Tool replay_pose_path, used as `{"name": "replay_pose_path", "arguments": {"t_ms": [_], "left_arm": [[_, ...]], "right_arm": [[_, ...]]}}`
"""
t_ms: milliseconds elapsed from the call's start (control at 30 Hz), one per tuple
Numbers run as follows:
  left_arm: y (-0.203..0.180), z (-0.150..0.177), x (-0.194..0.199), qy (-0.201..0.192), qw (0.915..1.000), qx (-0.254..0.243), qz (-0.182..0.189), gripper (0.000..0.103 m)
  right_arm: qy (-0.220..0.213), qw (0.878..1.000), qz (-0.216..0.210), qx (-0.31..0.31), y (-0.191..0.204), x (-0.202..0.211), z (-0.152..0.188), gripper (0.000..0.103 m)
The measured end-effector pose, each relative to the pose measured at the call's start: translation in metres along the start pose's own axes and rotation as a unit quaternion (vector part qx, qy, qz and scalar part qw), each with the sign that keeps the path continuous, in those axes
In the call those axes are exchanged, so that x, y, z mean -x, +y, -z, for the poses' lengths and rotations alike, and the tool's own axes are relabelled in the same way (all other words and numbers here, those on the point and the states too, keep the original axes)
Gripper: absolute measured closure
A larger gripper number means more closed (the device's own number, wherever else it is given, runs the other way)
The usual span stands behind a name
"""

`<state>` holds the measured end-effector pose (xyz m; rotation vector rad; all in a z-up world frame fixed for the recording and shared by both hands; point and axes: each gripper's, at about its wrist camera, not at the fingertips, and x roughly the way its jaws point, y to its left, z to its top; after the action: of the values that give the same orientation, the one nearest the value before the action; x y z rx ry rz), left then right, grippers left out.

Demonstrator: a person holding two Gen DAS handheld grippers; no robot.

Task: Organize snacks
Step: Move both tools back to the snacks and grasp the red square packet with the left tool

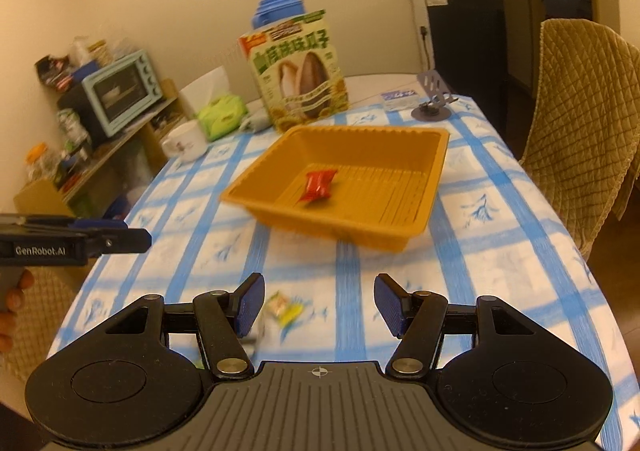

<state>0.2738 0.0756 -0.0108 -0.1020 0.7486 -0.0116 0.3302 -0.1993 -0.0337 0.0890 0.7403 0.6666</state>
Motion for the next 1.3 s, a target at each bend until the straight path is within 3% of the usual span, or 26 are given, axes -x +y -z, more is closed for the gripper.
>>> {"name": "replay_pose_path", "arguments": {"t_ms": [267,667,1300], "left_arm": [[-0.011,0.053,0.030,0.021,0.9988,-0.021,-0.038,0.050],[-0.023,0.115,0.039,0.078,0.9962,-0.019,-0.034,0.050],[-0.044,0.146,0.001,0.116,0.9852,-0.121,-0.036,0.051]], "right_arm": [[0.030,0.999,-0.016,0.019,0.010,0.023,0.038,0.042],[0.069,0.996,-0.031,0.040,0.017,0.034,0.081,0.042],[0.095,0.995,-0.015,0.023,0.019,0.027,0.107,0.042]]}}
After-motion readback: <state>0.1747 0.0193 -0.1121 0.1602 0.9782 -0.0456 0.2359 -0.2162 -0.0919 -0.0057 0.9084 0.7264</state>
